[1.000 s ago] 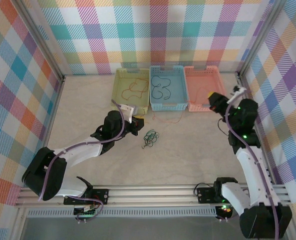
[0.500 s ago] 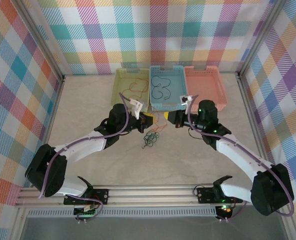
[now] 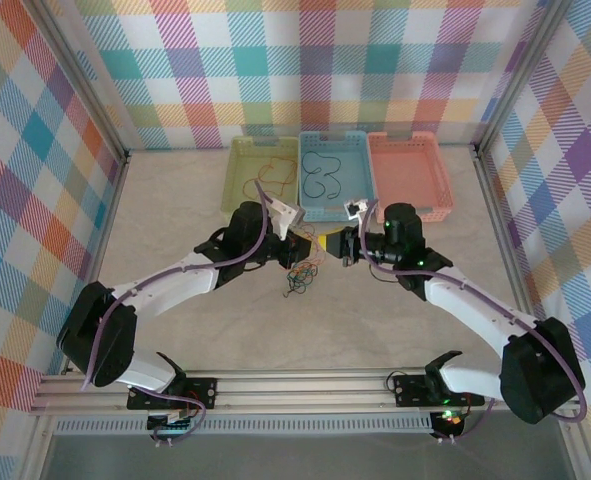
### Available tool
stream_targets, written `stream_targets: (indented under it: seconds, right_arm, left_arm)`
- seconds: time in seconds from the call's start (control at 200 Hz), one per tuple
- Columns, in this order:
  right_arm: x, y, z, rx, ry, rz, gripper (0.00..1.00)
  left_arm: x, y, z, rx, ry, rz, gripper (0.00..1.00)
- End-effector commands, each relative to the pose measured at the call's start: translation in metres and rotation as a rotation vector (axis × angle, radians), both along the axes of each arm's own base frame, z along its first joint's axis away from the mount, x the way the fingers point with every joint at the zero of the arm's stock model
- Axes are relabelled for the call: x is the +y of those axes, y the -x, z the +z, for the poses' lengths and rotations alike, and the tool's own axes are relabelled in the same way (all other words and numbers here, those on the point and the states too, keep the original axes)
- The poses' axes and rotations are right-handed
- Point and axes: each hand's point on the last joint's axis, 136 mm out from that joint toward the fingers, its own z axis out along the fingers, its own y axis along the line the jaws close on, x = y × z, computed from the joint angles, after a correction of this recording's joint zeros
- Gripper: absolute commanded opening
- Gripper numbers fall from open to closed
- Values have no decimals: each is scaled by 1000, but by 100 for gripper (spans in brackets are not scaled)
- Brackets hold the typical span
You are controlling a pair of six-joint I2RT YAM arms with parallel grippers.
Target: Untangle the cables
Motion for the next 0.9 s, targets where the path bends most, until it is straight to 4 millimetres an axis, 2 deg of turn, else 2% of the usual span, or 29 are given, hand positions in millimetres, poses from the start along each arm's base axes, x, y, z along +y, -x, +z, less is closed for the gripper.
stream_targets:
  seconds: [0.0,0.115,0.275,0.33,0.415,0.505,0.61,0.7,0.895]
  right_arm:
    - [-10,2,-4,-3,59,-46,0]
    - [-25,5,-27,45,100,-123,0]
    - [-47,3,-45,121,165,-245,0]
    - [-52,2,-45,123,170,-273,8]
    - [-57,1,-45,125,162,-291,14]
    - [-62,0,-46,129,163,-317,34]
    - [-75,-4,-46,137,157,-376,50]
    - [-88,-6,-45,133,136,-428,56]
    - [-123,-8,-37,61,84,-590,58]
  left_arm:
    - [1,15,-19,92,-77,-40,13]
    - [-6,19,-21,135,-74,-56,15]
    - [-14,10,-47,277,-147,-21,21]
    - [-17,4,-55,323,-165,2,21]
    - [-21,8,-68,396,-212,-5,23]
    - [-30,10,-77,425,-243,-17,25]
    - [-42,15,-85,443,-287,-43,29]
    - [-54,23,-91,441,-339,-73,33]
    - [-68,34,-107,421,-493,-120,41]
